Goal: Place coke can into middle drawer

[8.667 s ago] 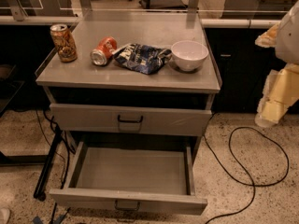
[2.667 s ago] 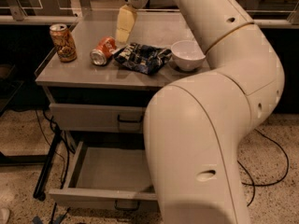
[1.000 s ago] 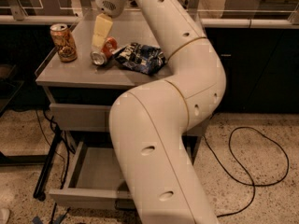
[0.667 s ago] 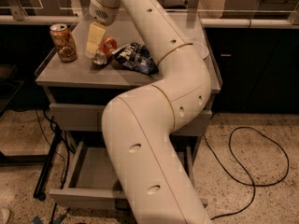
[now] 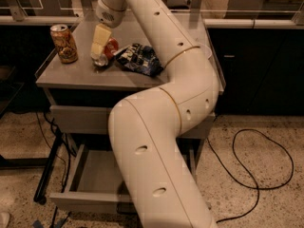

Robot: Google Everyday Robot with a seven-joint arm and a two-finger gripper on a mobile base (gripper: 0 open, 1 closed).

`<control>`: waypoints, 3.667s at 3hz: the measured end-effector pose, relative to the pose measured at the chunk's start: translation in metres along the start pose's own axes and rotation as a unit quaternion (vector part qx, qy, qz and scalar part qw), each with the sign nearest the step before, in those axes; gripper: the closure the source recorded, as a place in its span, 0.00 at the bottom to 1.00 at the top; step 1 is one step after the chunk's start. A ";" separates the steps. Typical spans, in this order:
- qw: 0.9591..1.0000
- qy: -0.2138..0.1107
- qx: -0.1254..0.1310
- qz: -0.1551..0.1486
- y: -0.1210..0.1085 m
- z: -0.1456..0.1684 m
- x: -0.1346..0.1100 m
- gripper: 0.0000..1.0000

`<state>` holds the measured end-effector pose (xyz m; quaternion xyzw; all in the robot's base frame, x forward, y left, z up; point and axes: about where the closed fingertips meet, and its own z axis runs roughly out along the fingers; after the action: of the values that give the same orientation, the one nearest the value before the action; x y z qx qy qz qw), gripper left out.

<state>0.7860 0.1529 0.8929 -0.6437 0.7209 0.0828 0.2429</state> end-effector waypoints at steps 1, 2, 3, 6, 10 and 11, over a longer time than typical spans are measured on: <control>1.000 0.005 0.006 0.024 -0.009 0.000 0.022 0.00; 1.000 0.004 0.006 0.023 -0.010 0.004 0.019 0.00; 1.000 0.002 0.002 0.017 -0.007 0.009 0.013 0.00; 1.000 0.013 -0.013 0.000 0.003 0.036 -0.003 0.00; 1.000 0.009 0.007 0.022 -0.017 0.035 0.023 0.00; 1.000 0.009 0.007 0.022 -0.017 0.035 0.023 0.18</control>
Offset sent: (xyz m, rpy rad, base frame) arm 0.0175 -0.0410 0.0044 -0.0088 0.0311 -0.0710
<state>0.8096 0.1447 0.8557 -0.6264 0.7379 0.0773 0.2392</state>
